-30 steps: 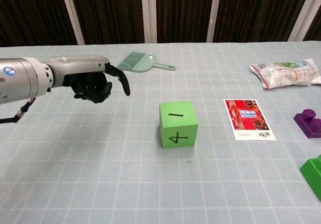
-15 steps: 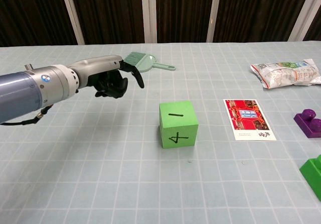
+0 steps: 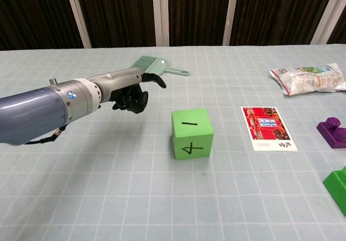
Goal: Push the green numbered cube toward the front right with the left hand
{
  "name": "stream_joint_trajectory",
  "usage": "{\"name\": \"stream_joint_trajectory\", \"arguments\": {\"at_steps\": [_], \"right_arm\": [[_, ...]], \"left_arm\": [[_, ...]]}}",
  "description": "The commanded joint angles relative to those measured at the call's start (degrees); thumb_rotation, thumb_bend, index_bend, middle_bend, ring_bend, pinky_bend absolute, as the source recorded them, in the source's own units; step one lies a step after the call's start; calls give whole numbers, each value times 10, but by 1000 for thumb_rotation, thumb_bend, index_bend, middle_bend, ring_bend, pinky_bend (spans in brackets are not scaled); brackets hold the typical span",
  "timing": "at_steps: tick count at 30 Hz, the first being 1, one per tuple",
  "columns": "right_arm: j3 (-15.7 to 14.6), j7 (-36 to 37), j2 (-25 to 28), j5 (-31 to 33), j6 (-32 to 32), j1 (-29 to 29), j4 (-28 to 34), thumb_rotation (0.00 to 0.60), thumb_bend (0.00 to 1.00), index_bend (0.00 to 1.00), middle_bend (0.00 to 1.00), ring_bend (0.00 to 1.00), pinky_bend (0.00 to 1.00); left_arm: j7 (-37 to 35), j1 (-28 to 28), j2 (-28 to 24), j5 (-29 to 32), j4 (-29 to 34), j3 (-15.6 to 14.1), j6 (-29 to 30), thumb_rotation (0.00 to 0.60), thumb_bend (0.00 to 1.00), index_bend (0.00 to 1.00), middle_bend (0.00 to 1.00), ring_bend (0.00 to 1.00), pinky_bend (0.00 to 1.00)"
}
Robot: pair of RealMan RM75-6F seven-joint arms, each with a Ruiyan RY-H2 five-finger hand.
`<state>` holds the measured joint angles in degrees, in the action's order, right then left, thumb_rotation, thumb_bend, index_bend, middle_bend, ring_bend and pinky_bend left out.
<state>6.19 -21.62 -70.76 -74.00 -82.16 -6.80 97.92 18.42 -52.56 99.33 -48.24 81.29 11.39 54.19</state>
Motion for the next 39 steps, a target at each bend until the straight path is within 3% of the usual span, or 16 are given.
{"name": "stream_joint_trajectory", "arguments": {"at_steps": [1,9,15,26,39], "right_arm": [[0,0,0,0,0,0,0,600,72,82,0,0,0],[0,1,2,0,-1,0,2,600,72,82,0,0,0],[-1,0,2,1,-1,1,3,600,71,82,0,0,0],[-1,-1,3,2,-3,1,5,600,72,82,0,0,0],[-1,-8,1,6,-4,1,9,600,72,82,0,0,0]], "left_arm": [[17,0,7,17,1,5,9,600,1000,103,869,821,821],[79,-12,4,86,17,6,-7,600,1000,97,869,822,821],[76,-21,-12,102,32,4,-54,600,1000,116,869,824,823],[11,-12,-22,48,32,-1,-97,600,1000,139,868,824,823],[-44,-9,-52,-22,50,-27,-154,600,1000,151,868,825,823]]}}
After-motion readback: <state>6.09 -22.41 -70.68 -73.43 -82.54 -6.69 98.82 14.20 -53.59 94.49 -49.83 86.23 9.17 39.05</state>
